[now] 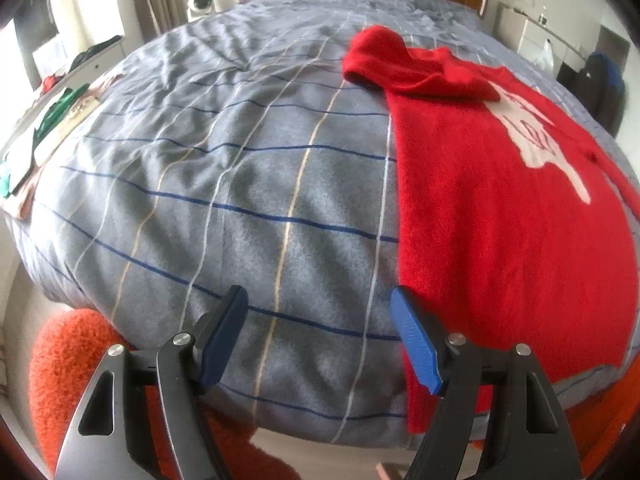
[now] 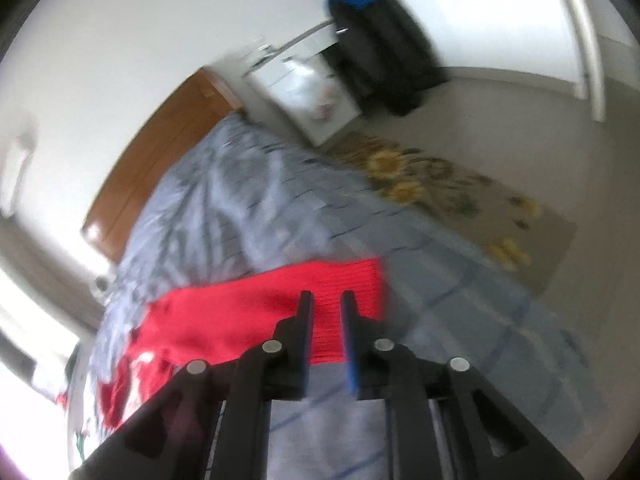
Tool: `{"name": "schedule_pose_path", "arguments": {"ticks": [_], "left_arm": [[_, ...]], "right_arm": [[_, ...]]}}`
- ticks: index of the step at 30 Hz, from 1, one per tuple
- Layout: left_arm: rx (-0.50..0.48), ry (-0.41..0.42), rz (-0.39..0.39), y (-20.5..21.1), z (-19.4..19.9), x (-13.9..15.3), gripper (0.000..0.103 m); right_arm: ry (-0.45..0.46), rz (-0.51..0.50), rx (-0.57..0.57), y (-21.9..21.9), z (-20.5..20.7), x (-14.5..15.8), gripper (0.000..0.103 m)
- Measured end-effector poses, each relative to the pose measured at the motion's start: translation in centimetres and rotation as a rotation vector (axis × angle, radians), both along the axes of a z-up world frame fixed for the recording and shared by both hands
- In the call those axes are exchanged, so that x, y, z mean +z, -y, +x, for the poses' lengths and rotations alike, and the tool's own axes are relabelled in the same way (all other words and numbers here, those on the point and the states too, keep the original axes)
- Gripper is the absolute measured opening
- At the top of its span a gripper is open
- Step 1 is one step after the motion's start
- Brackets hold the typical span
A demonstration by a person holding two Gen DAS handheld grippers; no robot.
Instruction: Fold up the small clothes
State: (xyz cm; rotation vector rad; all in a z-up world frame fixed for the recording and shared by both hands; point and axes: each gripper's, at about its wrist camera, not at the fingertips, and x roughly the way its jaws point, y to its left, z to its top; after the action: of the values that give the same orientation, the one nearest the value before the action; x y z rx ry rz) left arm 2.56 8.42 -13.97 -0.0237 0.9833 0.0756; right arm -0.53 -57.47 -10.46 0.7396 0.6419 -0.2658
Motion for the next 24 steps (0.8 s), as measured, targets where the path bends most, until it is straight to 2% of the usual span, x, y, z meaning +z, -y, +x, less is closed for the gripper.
{"name": "schedule_pose_path", "arguments": {"ticks": [2, 3, 4, 5, 7, 9, 10, 13, 16, 19, 24], "left_arm": [[-0.014, 0.002, 0.001, 0.0, -0.2, 0.8, 0.076], [-0.025, 0.005, -0.002, 0.1, -0.3, 1.5, 0.076], [-0.037, 0.008, -0.006, 0.1, -0.2, 2.2, 0.076], [-0.052, 0.013, -0.014, 0.1, 0.0, 3.0, 0.076], [-0.099, 0.035, -0.036, 0.5, 1.3, 5.2, 0.077], [-0.158, 0.061, -0.057, 1.5, 3.6, 7.4, 0.083], [-0.194, 0.065, -0.067, 2.2, 5.1, 8.3, 0.089], [-0.31, 0.044, -0.101, 5.0, 10.9, 10.2, 0.091], [-0.311, 0.018, -0.09, 7.1, 17.3, 10.1, 0.09], [-0.292, -0.065, -0.132, 8.4, 23.0, 8.6, 0.086], [-0.236, -0.16, -0.161, 9.8, 28.4, 5.4, 0.082]], "right_arm": [[-0.053, 0.045, 0.017, 0.1, 0.8, -2.2, 0.026], [-0.087, 0.066, 0.004, 0.4, 0.8, -3.4, 0.024], [-0.089, 0.078, -0.01, 0.6, 0.5, -4.1, 0.013], [-0.085, 0.065, -0.027, 0.6, 0.0, -4.2, 0.007], [-0.105, -0.008, -0.033, -0.3, -0.5, -3.3, 0.007], [-0.134, -0.108, -0.021, -2.1, -0.8, -2.0, 0.01], [-0.134, -0.139, -0.007, -3.2, -1.1, -1.3, 0.015], [-0.097, -0.183, 0.056, -6.6, -2.1, -0.5, 0.034], [-0.073, -0.211, 0.124, -10.5, -2.9, -0.8, 0.037], [-0.064, -0.205, 0.167, -13.4, -3.6, -1.8, 0.037], [-0.024, -0.255, 0.182, -15.0, -4.2, -0.9, 0.038]]}}
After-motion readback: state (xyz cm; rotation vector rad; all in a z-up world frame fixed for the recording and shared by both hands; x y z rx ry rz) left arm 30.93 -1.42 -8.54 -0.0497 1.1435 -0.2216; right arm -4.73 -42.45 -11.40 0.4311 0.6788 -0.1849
